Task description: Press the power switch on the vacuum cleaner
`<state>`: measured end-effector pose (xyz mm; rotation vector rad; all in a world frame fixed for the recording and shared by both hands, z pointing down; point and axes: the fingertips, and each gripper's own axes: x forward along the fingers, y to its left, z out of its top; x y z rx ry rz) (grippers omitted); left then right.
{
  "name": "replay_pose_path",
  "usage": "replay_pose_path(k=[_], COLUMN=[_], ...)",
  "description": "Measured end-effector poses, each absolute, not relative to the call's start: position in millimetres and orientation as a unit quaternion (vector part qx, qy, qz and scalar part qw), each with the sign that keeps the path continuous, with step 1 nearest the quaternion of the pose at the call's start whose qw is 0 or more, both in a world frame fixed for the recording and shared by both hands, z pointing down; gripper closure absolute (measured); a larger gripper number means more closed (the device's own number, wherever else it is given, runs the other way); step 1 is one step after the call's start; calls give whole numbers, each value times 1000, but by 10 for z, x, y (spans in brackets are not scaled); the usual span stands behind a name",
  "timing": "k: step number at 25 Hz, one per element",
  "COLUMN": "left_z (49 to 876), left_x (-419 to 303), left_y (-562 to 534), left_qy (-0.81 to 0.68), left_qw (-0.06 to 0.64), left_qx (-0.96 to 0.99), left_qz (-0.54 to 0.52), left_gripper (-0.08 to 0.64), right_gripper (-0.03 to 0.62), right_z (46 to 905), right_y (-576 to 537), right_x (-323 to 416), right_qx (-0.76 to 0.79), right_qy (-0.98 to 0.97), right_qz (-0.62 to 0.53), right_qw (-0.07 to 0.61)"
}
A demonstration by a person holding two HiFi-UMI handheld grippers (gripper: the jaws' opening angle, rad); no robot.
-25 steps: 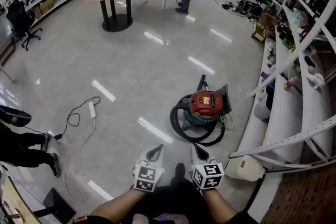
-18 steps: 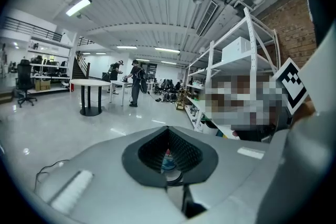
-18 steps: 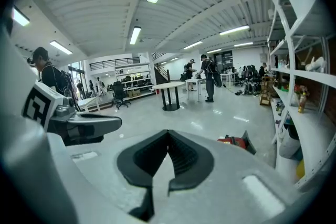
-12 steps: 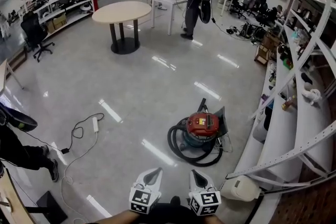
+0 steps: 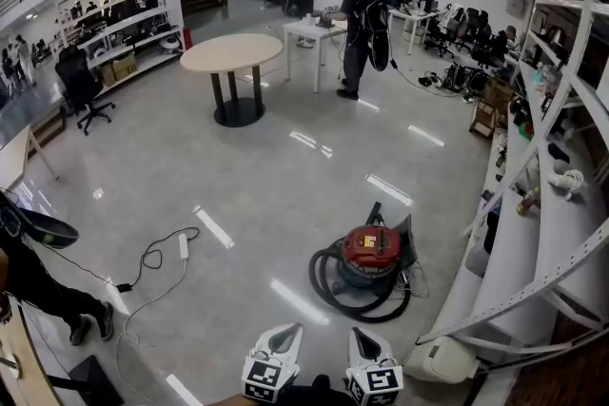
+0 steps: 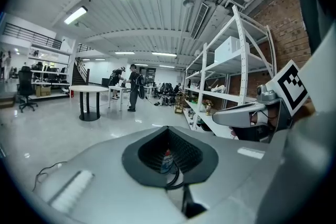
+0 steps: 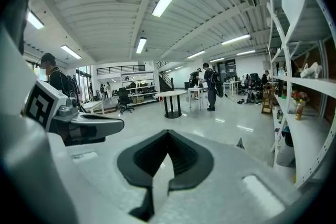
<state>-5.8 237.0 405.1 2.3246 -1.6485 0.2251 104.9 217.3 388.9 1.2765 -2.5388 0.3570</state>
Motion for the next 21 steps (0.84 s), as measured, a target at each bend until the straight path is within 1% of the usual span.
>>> replay_pose_path(k=[9,21], left_z=[4043,4071], left_x=[-25,-313], left_y=[2472,2614], left_qy=[-572,-586], left_qw=[131,137], left_qx=[806,795], left_qz=[79,76], left_gripper=[545,545], right_gripper=[601,601], right_z=[3917,4007], right_y=[2258,2392], right_x=[1002,735], right_qx=[426,412], right_qy=[-886,-890], right_qz=[119,126], right_qw=[141,150])
